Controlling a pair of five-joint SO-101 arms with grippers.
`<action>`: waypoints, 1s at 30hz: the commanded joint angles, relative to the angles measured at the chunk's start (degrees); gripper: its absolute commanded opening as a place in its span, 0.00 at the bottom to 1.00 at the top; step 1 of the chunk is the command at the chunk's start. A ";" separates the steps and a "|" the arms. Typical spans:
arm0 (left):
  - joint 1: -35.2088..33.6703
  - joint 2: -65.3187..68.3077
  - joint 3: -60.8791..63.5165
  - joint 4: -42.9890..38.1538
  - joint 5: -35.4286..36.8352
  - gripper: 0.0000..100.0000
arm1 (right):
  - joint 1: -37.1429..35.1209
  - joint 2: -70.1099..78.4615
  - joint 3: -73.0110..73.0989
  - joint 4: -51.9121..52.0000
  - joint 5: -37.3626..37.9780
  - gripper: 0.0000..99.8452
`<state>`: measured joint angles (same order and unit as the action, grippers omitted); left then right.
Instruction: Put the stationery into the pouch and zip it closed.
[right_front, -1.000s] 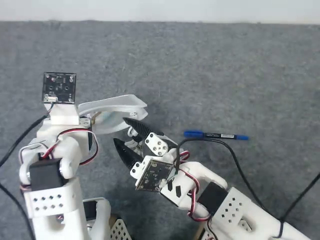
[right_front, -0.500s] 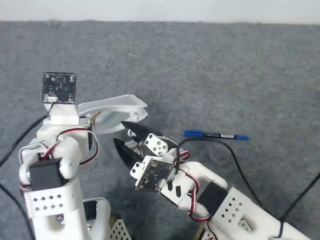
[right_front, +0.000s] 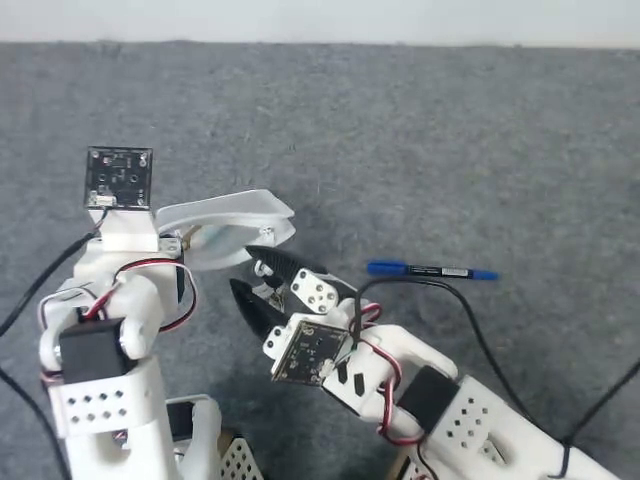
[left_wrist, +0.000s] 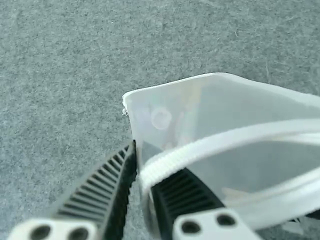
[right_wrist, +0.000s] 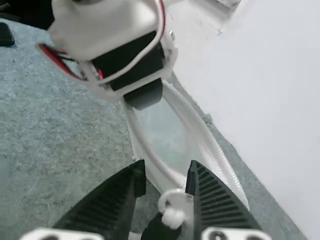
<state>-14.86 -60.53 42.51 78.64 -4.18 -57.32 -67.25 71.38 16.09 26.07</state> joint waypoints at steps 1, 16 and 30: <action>0.18 0.00 -0.22 -2.73 -0.35 0.01 | 0.57 -6.02 -6.59 7.34 0.44 0.13; 0.00 -0.18 -0.22 -2.73 -0.44 0.01 | 12.88 -13.23 -15.30 28.88 0.35 0.13; 0.00 -0.18 -0.40 -2.73 -0.44 0.01 | 29.32 -12.35 -20.40 42.68 0.70 0.13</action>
<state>-14.86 -60.35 42.51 78.11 -4.18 -32.09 -78.95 54.42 58.46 26.24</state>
